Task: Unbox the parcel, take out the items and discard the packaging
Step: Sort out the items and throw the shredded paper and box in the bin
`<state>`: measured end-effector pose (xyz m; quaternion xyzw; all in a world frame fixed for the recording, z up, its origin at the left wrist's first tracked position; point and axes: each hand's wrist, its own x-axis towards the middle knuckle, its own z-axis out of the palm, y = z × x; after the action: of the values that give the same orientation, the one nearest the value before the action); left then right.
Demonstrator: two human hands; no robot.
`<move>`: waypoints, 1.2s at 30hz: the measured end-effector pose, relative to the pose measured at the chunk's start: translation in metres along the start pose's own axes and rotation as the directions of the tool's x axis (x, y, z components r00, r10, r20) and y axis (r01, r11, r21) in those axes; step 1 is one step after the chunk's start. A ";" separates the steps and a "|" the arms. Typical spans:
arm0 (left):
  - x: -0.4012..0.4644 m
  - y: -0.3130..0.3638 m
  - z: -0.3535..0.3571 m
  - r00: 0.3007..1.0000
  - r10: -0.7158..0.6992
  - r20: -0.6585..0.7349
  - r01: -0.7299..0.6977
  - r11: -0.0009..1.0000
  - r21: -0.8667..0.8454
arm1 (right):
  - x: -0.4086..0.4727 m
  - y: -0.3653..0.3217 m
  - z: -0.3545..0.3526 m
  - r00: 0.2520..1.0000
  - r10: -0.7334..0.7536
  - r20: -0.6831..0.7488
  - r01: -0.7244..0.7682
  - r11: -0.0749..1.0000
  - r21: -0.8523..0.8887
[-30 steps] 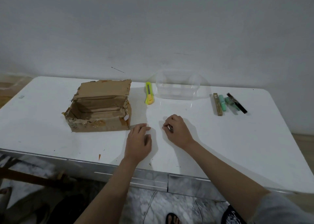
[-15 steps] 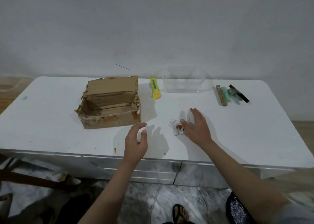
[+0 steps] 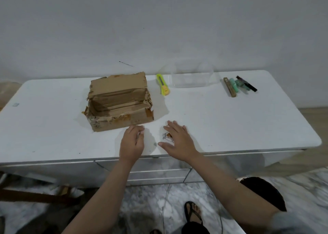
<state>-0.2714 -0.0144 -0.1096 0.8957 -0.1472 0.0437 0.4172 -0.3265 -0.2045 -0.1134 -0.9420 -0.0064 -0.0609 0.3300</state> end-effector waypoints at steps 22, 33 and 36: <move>-0.005 0.008 0.005 0.999 0.032 0.019 -0.032 0.999 -0.002 | -0.063 0.010 -0.031 0.809 0.311 -0.499 -0.151 0.930 0.335; -0.022 0.149 0.155 0.878 0.407 0.253 -0.381 0.913 -0.146 | -0.163 0.126 -0.099 0.395 0.765 -0.509 -0.440 0.644 0.626; -0.016 0.197 0.206 0.826 0.454 0.335 -0.400 0.889 -0.221 | -0.189 0.165 -0.118 0.223 0.858 -0.463 -0.453 0.512 0.730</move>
<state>-0.3551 -0.2872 -0.1018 0.7993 -0.4243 -0.0474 0.4228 -0.5180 -0.4020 -0.1469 -0.6050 0.5403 -0.3168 0.4916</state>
